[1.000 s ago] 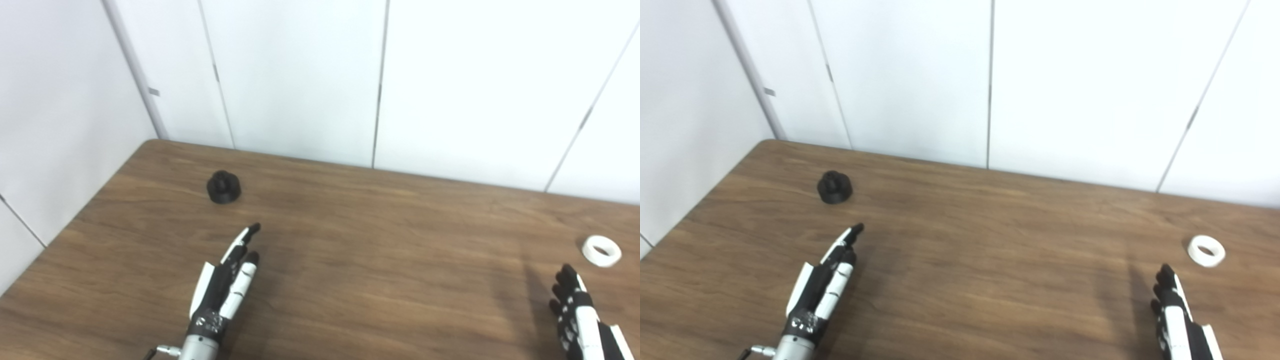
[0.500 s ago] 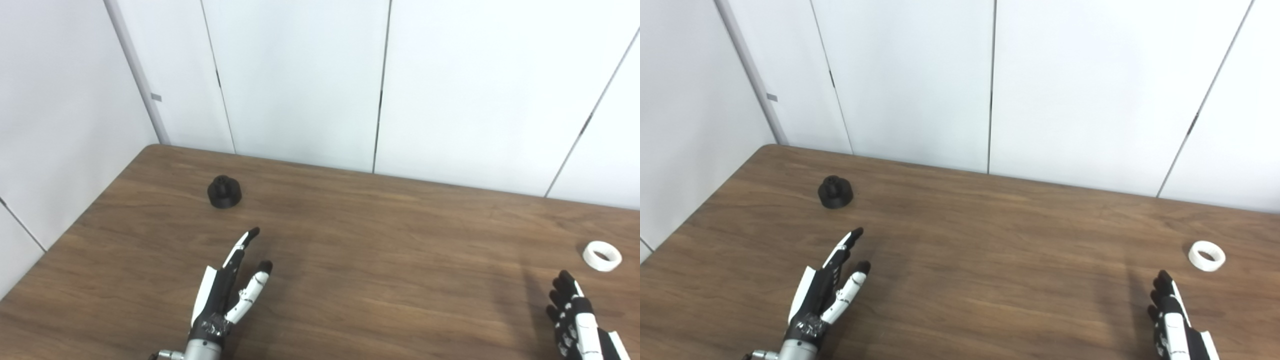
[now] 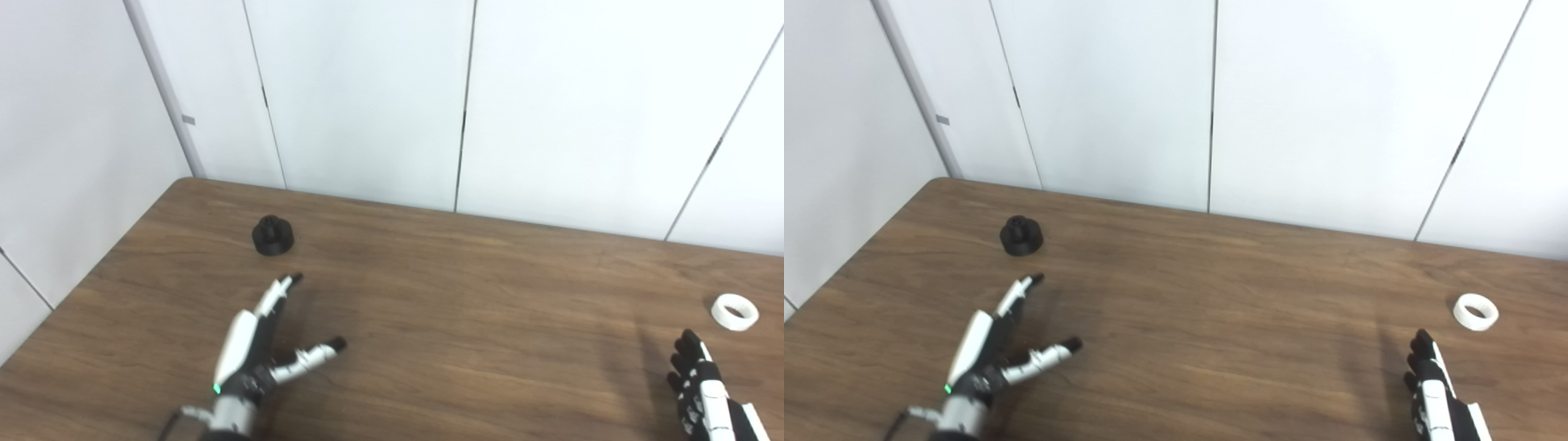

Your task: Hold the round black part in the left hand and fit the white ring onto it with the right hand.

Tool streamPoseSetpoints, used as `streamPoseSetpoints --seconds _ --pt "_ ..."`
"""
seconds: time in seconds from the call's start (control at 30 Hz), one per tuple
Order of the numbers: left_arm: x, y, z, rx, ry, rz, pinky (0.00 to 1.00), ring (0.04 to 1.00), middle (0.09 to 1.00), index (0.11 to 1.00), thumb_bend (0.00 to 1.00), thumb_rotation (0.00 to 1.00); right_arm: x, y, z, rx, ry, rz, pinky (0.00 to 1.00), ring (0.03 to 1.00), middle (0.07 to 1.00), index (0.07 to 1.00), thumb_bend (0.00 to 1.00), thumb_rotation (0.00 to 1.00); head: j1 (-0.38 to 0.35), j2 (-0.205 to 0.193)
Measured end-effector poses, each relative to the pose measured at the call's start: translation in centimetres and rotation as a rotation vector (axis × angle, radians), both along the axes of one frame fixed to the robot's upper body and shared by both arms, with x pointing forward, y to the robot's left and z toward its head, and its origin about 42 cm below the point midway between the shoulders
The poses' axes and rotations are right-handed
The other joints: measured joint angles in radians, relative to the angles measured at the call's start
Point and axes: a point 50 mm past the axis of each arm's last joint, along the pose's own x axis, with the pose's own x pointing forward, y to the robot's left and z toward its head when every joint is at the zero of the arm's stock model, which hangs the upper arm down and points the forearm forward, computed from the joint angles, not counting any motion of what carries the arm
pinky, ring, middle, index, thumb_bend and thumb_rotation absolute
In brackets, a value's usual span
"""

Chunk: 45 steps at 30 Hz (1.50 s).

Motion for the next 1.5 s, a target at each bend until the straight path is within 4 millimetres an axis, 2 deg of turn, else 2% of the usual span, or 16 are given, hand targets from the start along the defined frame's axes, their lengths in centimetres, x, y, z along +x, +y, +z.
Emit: streamPoseSetpoints --seconds 0.1,0.2,0.43,0.63,0.83,0.97,1.1,1.5 --pt "1.9 2.0 2.1 0.050 -0.025 0.048 1.00 1.000 0.982 0.932 0.95 0.41 0.0 0.1 0.0 -0.007 -0.001 -0.004 1.00 1.000 1.000 1.000 0.37 1.00 0.000 0.000" --pt "3.5 3.2 3.1 0.118 -0.029 0.072 1.00 1.000 0.971 0.913 0.97 0.44 0.0 0.2 0.0 -0.013 -0.003 -0.003 1.00 1.000 1.000 1.000 0.35 1.00 0.000 0.000" --pt "5.4 5.6 2.3 0.190 0.040 0.124 1.00 1.000 0.975 0.897 0.99 0.46 0.1 0.2 -0.1 -0.015 -0.008 -0.003 1.00 1.000 1.000 1.000 0.35 1.00 0.002 0.002" --pt "7.5 7.3 3.1 0.234 0.051 0.178 1.00 1.000 0.962 0.872 0.99 0.44 0.1 0.2 -0.1 -0.022 -0.009 -0.001 1.00 1.000 1.000 1.000 0.35 1.00 0.003 0.005" --pt "9.8 8.7 3.0 0.262 0.096 0.215 1.00 1.000 0.955 0.861 1.00 0.45 0.1 0.3 -0.1 -0.031 -0.012 -0.001 1.00 1.000 1.000 1.000 0.35 1.00 0.005 0.011" --pt "10.8 9.0 2.7 0.259 0.130 0.230 1.00 1.000 0.953 0.858 1.00 0.46 0.1 0.3 -0.1 -0.031 -0.012 0.000 1.00 1.000 1.000 1.000 0.33 1.00 -0.002 0.014" --pt "11.7 9.1 2.3 0.247 0.155 0.233 1.00 1.000 0.955 0.858 1.00 0.46 0.0 0.3 -0.1 -0.036 -0.011 -0.001 1.00 1.000 1.000 1.000 0.37 1.00 0.000 0.017" --pt "16.0 7.9 2.7 0.275 0.232 0.199 1.00 1.000 0.955 0.838 1.00 0.45 -0.1 0.3 -0.2 -0.039 -0.012 -0.001 1.00 1.000 1.000 1.000 0.38 1.00 0.002 0.020"
